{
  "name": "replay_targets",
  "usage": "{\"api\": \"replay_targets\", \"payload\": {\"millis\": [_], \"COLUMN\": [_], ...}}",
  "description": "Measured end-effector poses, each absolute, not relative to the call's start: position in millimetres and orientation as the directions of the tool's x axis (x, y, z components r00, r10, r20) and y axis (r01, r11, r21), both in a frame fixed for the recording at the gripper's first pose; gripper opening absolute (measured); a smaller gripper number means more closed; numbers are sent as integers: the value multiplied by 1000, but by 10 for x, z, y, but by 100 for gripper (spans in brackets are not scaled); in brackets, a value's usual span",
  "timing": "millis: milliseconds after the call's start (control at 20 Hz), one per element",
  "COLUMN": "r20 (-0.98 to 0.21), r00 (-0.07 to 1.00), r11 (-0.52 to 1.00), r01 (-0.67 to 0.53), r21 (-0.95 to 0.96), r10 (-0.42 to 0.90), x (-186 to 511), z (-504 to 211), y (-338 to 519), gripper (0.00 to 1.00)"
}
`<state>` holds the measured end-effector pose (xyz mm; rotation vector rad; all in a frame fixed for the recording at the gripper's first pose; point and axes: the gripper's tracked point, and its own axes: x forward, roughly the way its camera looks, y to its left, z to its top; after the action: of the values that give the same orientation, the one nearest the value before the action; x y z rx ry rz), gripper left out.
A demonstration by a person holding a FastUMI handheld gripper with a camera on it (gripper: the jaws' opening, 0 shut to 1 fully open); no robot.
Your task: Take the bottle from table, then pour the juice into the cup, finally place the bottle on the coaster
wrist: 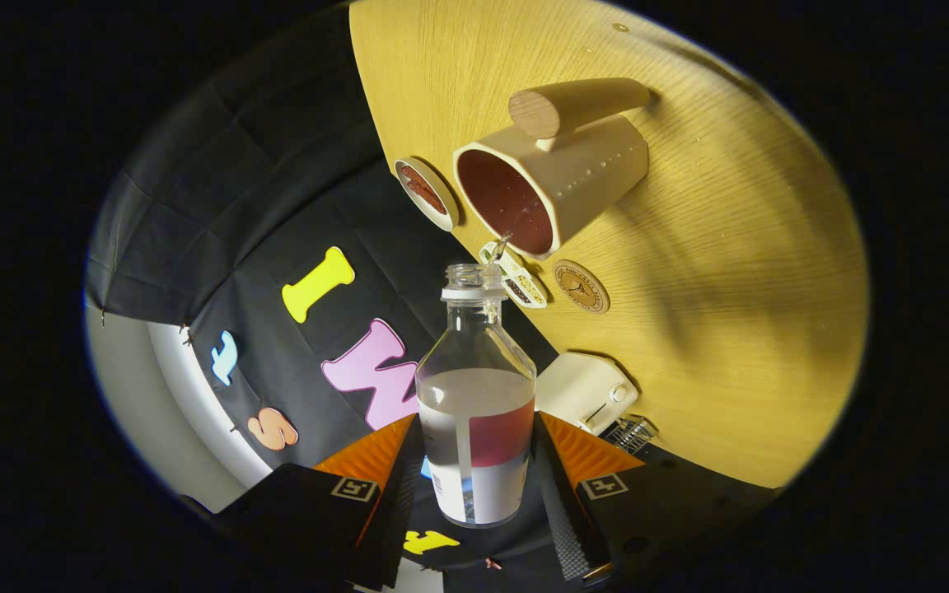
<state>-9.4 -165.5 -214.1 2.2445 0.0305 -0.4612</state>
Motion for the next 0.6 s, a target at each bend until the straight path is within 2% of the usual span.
{"api": "replay_targets", "payload": {"millis": [600], "r20": [-321], "r00": [913], "r11": [-744], "r01": [29], "r21": [667], "r10": [-253], "x": [31], "z": [-1905], "y": [-2003], "gripper": [74]}}
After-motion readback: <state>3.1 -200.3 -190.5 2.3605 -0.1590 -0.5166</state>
